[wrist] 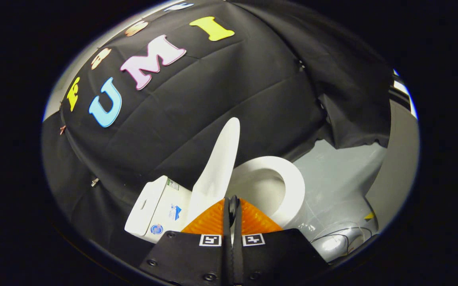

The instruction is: Open the toilet lid.

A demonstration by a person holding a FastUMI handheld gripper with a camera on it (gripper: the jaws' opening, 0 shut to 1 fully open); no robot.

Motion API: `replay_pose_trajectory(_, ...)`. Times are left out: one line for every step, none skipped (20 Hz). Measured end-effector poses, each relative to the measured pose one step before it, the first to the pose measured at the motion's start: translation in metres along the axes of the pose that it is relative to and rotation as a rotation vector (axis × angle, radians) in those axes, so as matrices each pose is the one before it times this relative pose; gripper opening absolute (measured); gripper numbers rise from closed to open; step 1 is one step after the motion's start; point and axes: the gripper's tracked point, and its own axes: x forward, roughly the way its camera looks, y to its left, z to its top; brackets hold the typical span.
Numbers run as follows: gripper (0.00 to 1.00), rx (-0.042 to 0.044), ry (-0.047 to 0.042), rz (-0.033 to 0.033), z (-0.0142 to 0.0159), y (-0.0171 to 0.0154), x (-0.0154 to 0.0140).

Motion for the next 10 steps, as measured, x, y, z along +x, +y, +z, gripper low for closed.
replay_pose_trajectory(0.05, -0.02858, -0.0061, -0.00497, 0.00068, 0.00843, -0.00207)
replay_pose_trajectory(0.05, -0.02642, -0.0109, -0.00787, 0.00293, 0.0075, -0.00182)
replay_pose_trajectory(0.05, -0.0224, -0.0047, -0.00464, 0.00189, 0.0074, -0.00129)
replay_pose_trajectory(0.05, -0.01788, -0.00878, -0.0043, 0.00214, 0.00832, -0.00104)
replay_pose_trajectory(0.05, -0.01249, -0.00691, -0.00412, 0.00192, 0.00711, -0.00156)
replay_pose_trajectory(0.05, -0.01346, -0.00583, -0.00418, 0.00226, 0.00706, -0.00129)
replay_pose_trajectory(0.05, -0.019, -0.01003, -0.00695, 0.00124, 0.00591, -0.00051)
replay_pose_trajectory(0.05, -0.0216, -0.01001, -0.0074, 0.00159, 0.00553, -0.00093)
replay_pose_trajectory(0.05, -0.02531, -0.01027, -0.00821, 0.00166, 0.006, -0.00146)
replay_pose_trajectory(0.05, -0.02405, -0.01011, -0.00992, 0.00222, 0.006, -0.00058)
